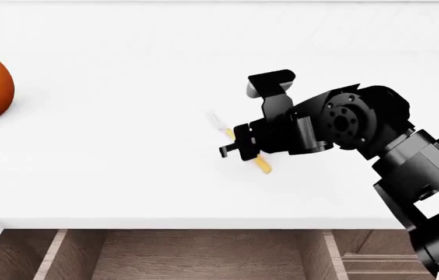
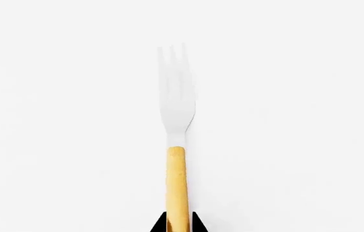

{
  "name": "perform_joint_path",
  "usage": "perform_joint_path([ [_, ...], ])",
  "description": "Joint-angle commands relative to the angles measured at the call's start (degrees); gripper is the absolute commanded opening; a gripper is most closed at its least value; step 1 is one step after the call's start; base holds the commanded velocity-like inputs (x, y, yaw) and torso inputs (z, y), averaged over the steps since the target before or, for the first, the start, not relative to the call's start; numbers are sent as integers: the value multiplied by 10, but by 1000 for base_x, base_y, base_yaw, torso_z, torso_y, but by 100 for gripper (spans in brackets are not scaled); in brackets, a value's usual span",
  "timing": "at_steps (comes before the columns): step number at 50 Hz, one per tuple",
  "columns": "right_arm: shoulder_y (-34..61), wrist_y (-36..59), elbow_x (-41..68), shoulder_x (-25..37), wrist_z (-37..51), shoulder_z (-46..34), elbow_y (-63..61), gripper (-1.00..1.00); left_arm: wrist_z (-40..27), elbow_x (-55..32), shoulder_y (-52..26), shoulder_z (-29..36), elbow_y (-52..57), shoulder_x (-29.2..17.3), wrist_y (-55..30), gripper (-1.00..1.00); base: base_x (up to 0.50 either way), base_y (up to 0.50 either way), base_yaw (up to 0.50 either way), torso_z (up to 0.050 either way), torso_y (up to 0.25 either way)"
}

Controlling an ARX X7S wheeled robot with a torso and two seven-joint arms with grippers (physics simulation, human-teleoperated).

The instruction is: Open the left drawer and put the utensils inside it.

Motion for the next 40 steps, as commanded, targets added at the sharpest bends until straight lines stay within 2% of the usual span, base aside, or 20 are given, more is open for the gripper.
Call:
perform_joint_path([
  [1,-11,16,40,2,-4,-20,-15,-100,1,1,2,-1,1,0,1,100,0,0,0,0,0],
  [14,18,9,47,30,32,3,-56,-100,4,3,2,0,1,-4,6,100,0,0,0,0,0],
  [30,48,36,74,89,121,23,-185,-100,4,5,5,2,4,-3,8,100,0,0,0,0,0],
  [40,48,78,89,168,167,16,-318,-100,5,6,5,2,5,-5,12,100,0,0,0,0,0],
])
